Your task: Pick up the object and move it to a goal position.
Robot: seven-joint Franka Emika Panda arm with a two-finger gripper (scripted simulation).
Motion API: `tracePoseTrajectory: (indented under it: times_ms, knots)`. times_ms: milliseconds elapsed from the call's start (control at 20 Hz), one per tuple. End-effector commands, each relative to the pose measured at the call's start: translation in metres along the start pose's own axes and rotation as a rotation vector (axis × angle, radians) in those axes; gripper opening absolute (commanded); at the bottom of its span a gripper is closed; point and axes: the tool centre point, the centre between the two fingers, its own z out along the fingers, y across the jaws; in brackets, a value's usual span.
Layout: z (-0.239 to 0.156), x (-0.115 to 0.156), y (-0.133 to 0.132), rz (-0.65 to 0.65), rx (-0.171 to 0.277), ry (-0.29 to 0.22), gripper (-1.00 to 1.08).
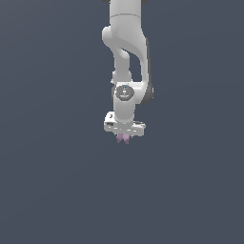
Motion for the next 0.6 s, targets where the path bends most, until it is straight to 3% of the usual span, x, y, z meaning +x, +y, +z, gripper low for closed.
tracePoseTrajectory:
  times_ms: [0,550]
  knots:
    - [0.001,0.000,0.000,0.000,0.000,0.000,-1.00]
    - [-0.021,0.005,-0.015,0.000,0.000,0.000,-1.00]
